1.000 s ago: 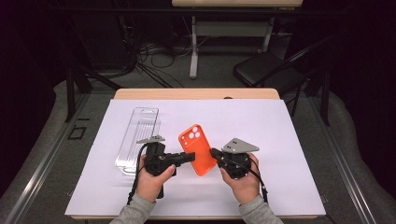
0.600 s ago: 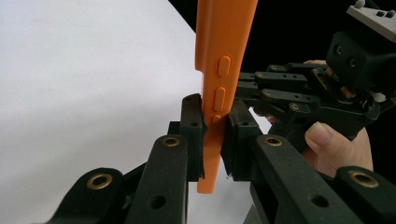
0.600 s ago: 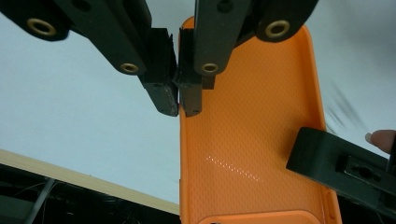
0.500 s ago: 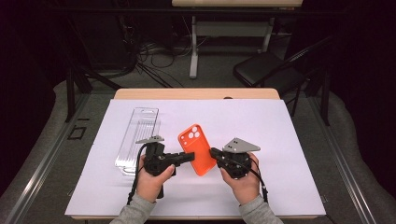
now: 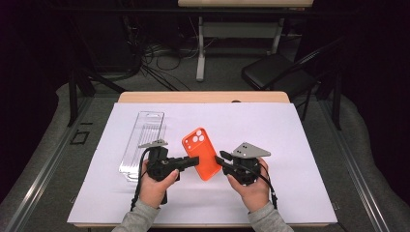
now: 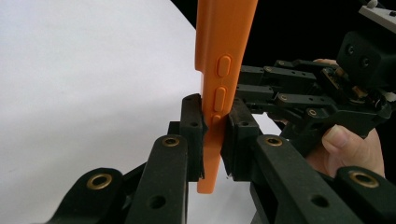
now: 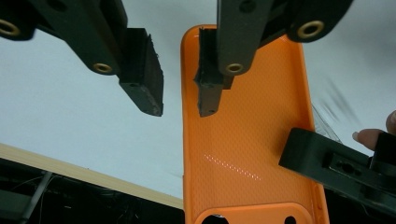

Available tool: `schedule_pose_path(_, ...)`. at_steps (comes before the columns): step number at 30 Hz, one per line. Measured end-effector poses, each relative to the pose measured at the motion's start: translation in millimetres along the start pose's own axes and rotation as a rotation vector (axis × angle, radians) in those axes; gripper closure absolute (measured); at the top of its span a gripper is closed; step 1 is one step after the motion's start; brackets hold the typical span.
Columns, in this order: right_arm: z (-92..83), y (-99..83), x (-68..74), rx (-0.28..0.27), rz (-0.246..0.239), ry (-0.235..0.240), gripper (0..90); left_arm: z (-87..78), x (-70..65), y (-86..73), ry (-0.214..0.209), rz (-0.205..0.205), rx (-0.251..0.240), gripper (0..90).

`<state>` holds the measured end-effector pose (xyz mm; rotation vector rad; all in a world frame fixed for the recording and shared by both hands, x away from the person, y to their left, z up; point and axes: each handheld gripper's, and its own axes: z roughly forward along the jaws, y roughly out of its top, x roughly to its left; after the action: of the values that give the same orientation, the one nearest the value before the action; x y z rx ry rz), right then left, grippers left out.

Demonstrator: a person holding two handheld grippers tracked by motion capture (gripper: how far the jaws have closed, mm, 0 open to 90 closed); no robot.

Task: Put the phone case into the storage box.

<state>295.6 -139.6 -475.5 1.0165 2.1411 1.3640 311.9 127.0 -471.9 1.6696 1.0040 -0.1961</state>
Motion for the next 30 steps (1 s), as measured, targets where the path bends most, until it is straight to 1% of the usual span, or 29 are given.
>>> schedule_pose_path(3, -1.2, -0.2, -0.1, -0.016, -0.002, -0.003, 64.2, -3.7, 1.7, 1.6, 0.012, 0.0, -0.008, 80.3)
schedule_pose_path(6, -2.6, 0.2, 0.4, -0.026, -0.011, -0.018, 61.8, -7.2, 4.7, 3.3, 0.026, 0.005, -0.012, 80.3)
schedule_pose_path(7, -2.7, 0.3, 0.3, -0.028, -0.013, -0.016, 60.9, -8.1, 5.6, 3.8, 0.029, 0.008, -0.011, 80.2)
schedule_pose_path(9, -3.0, 0.7, 0.2, -0.031, -0.013, -0.014, 60.1, -10.5, 7.7, 5.1, 0.027, 0.01, -0.013, 80.2)
schedule_pose_path(13, -4.0, 0.9, -0.6, -0.035, -0.016, -0.017, 59.6, -14.8, 10.8, 8.4, 0.014, 0.029, -0.01, 80.2)
schedule_pose_path(15, -4.3, 1.0, -1.5, -0.037, -0.013, -0.015, 59.5, -16.3, 11.0, 9.5, 0.014, 0.038, -0.009, 80.2)
schedule_pose_path(17, -5.0, 1.2, -2.4, -0.041, -0.012, -0.017, 59.4, -17.6, 11.3, 10.8, 0.02, 0.057, -0.005, 80.2)
schedule_pose_path(21, -7.1, 1.9, -5.1, -0.047, -0.009, -0.019, 59.0, -17.9, 12.7, 12.3, 0.005, 0.064, 0.008, 80.2)
schedule_pose_path(25, -8.6, 2.1, -9.3, -0.045, -0.007, -0.011, 58.0, -17.6, 13.4, 13.7, 0.009, 0.098, 0.031, 80.2)
schedule_pose_path(29, -10.4, 3.1, -12.2, -0.06, -0.007, 0.003, 55.1, -17.5, 13.4, 14.9, 0.007, 0.127, 0.043, 80.2)
schedule_pose_path(30, -10.8, 3.5, -12.8, -0.064, -0.013, 0.008, 54.4, -17.7, 13.4, 15.2, 0.009, 0.137, 0.048, 80.2)
